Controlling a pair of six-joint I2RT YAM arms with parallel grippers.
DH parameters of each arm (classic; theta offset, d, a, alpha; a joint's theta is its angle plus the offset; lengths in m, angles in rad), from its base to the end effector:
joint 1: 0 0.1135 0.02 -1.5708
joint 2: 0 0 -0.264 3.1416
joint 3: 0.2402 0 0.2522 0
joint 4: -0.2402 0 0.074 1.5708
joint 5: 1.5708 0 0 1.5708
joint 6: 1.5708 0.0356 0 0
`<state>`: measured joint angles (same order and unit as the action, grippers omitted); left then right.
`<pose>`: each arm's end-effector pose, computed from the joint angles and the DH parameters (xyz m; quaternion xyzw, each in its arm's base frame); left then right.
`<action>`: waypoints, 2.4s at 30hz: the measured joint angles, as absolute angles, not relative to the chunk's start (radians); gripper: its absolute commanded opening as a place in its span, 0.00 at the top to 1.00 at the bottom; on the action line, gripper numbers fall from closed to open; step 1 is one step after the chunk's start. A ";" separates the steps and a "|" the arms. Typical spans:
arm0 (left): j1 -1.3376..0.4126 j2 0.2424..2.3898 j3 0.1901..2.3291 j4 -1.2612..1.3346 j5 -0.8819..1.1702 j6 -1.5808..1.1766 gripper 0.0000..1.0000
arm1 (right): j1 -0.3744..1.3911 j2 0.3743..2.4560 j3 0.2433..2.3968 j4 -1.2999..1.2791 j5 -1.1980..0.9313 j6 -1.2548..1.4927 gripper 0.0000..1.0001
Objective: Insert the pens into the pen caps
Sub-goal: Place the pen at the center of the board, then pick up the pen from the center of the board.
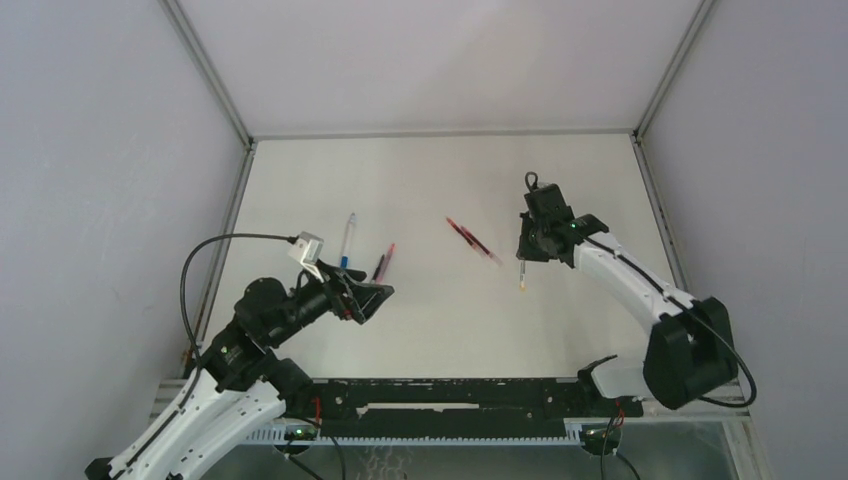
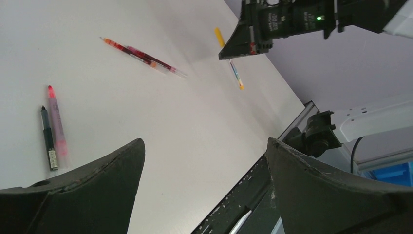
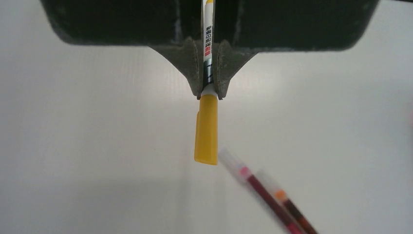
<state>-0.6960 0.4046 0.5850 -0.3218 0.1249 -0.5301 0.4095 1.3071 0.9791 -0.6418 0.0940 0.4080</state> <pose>0.0860 -0.0776 0.3050 0.1032 0.7478 -0.4149 0.5079 0.2438 0.1022 0.2560 0.0132 0.9541 0.0763 0.2892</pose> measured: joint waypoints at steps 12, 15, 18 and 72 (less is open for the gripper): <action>-0.696 0.346 0.586 -0.368 0.125 -0.588 0.02 | 0.387 1.626 1.064 -0.651 0.144 0.329 0.89; -0.696 0.341 0.586 -0.372 0.123 -0.589 0.02 | 0.389 1.694 1.092 -0.659 0.184 0.313 0.87; -0.696 0.339 0.586 -0.378 0.121 -0.595 0.02 | 0.389 1.749 1.105 -0.659 0.213 0.299 0.83; -0.696 0.331 0.606 -0.431 0.072 -0.595 0.02 | 0.471 1.804 1.324 -0.719 -0.085 -0.080 0.58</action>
<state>-0.6960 0.3309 0.6060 -0.4309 0.0723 -0.5949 0.4709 1.8038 1.3243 -0.7193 -0.0849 -0.0795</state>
